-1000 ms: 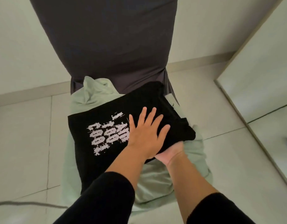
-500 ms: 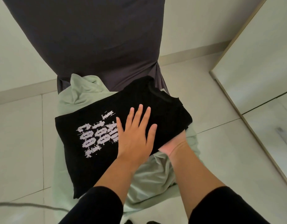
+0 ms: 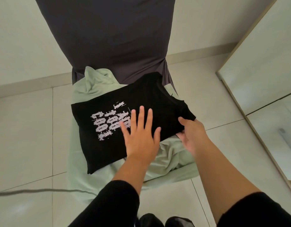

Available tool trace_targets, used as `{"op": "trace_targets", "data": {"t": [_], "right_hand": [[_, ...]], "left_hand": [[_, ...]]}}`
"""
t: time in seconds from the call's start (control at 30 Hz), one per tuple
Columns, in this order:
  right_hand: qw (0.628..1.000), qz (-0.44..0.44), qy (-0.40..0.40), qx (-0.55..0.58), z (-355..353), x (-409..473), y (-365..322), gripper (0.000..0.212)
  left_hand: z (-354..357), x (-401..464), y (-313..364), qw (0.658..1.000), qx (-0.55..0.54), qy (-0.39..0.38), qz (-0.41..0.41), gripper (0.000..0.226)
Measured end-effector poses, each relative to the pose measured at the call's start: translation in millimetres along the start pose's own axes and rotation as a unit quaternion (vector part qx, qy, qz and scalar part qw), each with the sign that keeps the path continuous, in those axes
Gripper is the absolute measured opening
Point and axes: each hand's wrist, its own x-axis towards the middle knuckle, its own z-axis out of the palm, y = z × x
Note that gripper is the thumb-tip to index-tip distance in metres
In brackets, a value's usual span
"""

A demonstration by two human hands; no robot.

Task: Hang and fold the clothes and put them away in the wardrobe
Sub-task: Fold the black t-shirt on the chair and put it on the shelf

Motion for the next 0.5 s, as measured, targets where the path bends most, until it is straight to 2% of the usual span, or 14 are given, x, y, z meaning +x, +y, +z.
{"op": "trace_targets", "data": {"t": [0.07, 0.1, 0.17, 0.23, 0.3, 0.37, 0.43, 0.5], "right_hand": [[0.998, -0.025, 0.028, -0.053, 0, 2, 5, 0.027], [0.988, -0.059, 0.064, -0.127, 2, 1, 7, 0.027], [0.945, -0.139, 0.138, -0.261, 5, -3, 11, 0.026], [0.933, -0.166, 0.179, -0.262, 7, -9, 14, 0.03], [0.942, -0.168, 0.176, -0.232, 4, -14, 20, 0.045], [0.934, -0.176, 0.17, -0.259, 3, -20, 31, 0.06], [0.892, -0.198, 0.196, -0.355, 8, -29, 42, 0.071], [0.822, -0.224, 0.24, -0.465, 18, -45, 54, 0.075]], "left_hand": [[8, -18, -18, 0.999, 0.035, 0.002, -0.013, 0.062], [12, -25, -26, 0.999, 0.048, 0.0, -0.012, 0.063], [16, -38, -41, 0.998, 0.06, -0.001, -0.012, 0.064], [15, -47, -51, 0.998, 0.047, 0.005, -0.034, 0.062], [15, -58, -62, 0.996, 0.021, 0.017, -0.085, 0.06], [14, -68, -74, 0.986, -0.024, 0.02, -0.162, 0.057], [4, -76, -80, 0.97, -0.08, 0.052, -0.226, 0.056], [-8, -77, -84, 0.933, -0.18, 0.124, -0.284, 0.051]]}}
